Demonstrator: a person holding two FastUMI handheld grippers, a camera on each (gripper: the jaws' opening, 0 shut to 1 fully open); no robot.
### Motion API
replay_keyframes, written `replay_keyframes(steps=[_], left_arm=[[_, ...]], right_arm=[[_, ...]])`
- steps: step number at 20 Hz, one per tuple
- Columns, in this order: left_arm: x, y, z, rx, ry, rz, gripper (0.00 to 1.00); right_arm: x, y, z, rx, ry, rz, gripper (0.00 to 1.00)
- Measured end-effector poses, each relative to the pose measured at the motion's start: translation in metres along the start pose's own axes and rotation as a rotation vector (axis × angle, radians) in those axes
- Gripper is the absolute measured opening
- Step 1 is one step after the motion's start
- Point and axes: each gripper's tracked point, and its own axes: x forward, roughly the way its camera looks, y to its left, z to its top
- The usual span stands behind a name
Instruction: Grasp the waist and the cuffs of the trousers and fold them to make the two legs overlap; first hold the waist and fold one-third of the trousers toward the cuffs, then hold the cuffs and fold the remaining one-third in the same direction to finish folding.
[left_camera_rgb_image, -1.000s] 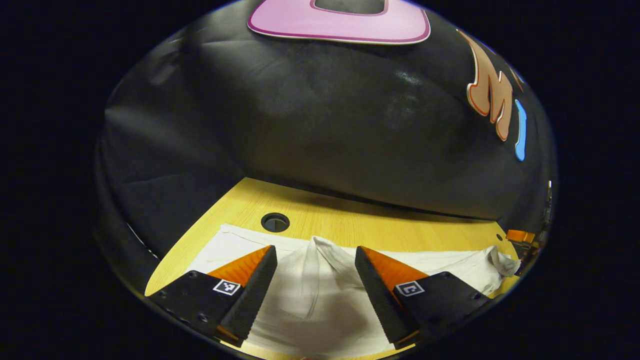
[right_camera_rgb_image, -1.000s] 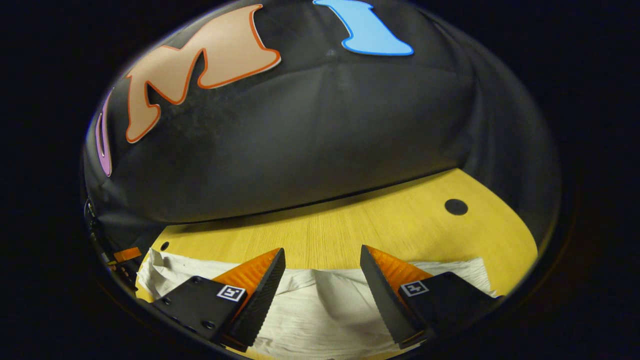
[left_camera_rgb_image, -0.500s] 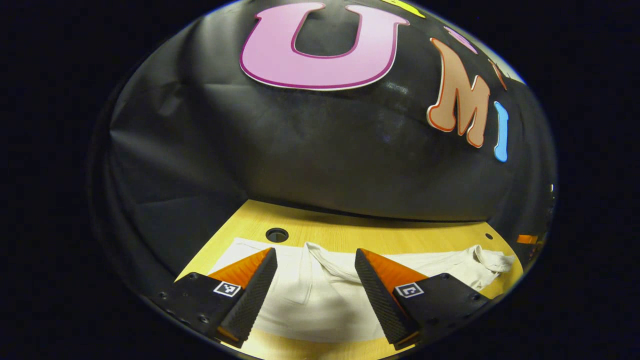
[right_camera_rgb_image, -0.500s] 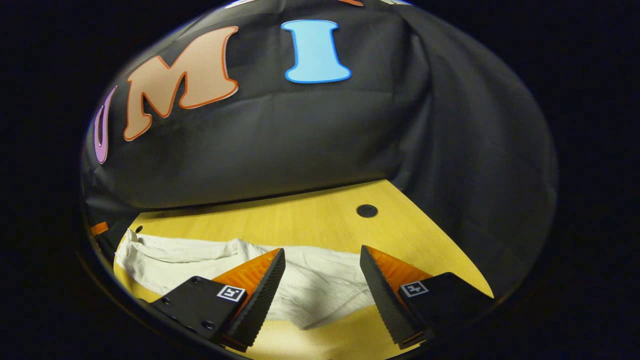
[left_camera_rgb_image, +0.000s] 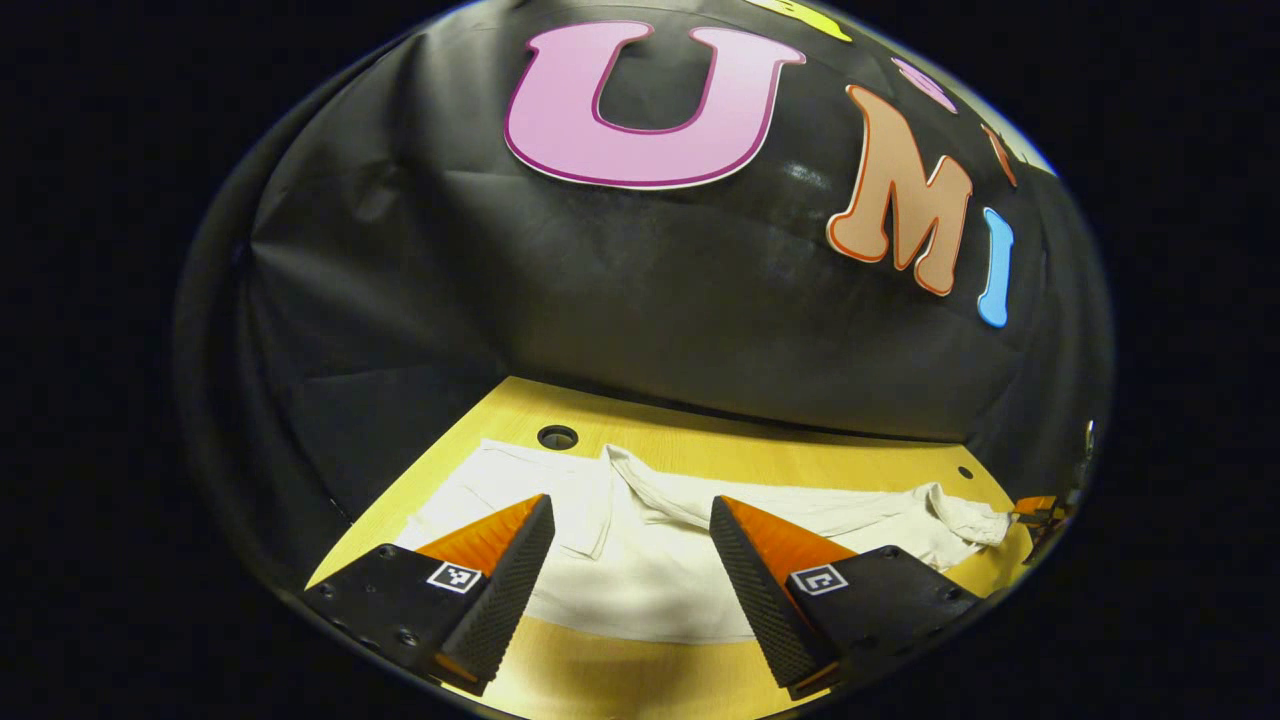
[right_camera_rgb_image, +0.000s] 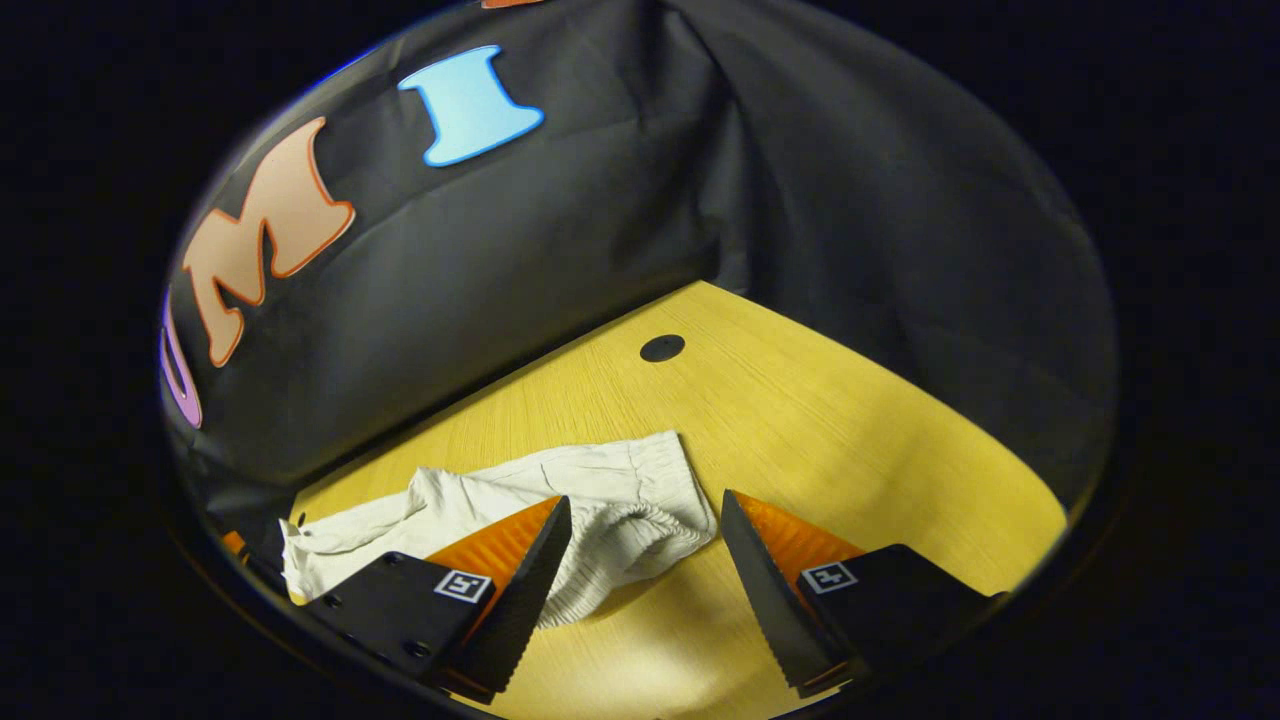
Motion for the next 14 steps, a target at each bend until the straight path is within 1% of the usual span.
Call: replay_keyframes(steps=[1, 3, 4, 5, 6, 8, 9, 10, 11, 12, 13, 14], left_arm=[[-0.005, -0.003, 0.001, -0.009, -0.009, -0.003, 0.96], [-0.010, -0.006, 0.003, -0.011, -0.017, 0.000, 0.95], [-0.012, -0.008, 0.004, -0.008, -0.018, -0.001, 0.96], [-0.015, -0.010, 0.005, -0.004, -0.021, -0.001, 0.95], [-0.016, -0.011, 0.006, 0.000, -0.022, 0.000, 0.95], [-0.018, -0.016, 0.005, 0.005, -0.021, 0.003, 0.95], [-0.019, -0.018, 0.003, 0.003, -0.020, 0.003, 0.95], [-0.020, -0.020, 0.003, -0.002, -0.019, 0.001, 0.95], [-0.021, -0.022, 0.002, -0.005, -0.018, 0.000, 0.96], [-0.023, -0.025, 0.003, -0.006, -0.019, 0.000, 0.96], [-0.024, -0.027, 0.002, -0.004, -0.020, -0.001, 0.96], [-0.025, -0.029, 0.002, -0.001, -0.018, 0.000, 0.95]], right_arm=[[0.004, -0.002, -0.002, 0.024, 0.004, 0.003, 0.92], [0.010, -0.007, -0.007, 0.055, 0.024, 0.000, 0.92], [0.014, -0.007, -0.009, 0.070, 0.025, -0.002, 0.97], [0.017, -0.006, -0.009, 0.090, 0.025, 0.002, 0.92], [0.015, -0.010, -0.008, 0.104, 0.026, 0.003, 0.97], [0.018, -0.011, -0.013, 0.114, 0.028, -0.003, 0.97], [0.018, -0.011, -0.013, 0.125, 0.031, -0.006, 0.92], [0.018, -0.011, -0.015, 0.144, 0.041, -0.004, 0.96], [0.018, -0.012, -0.017, 0.165, 0.053, -0.001, 0.97], [0.022, -0.015, -0.021, 0.185, 0.058, 0.003, 0.92], [0.022, -0.014, -0.019, 0.202, 0.054, 0.014, 0.97], [0.020, -0.014, -0.014, 0.214, 0.040, 0.014, 0.94]])
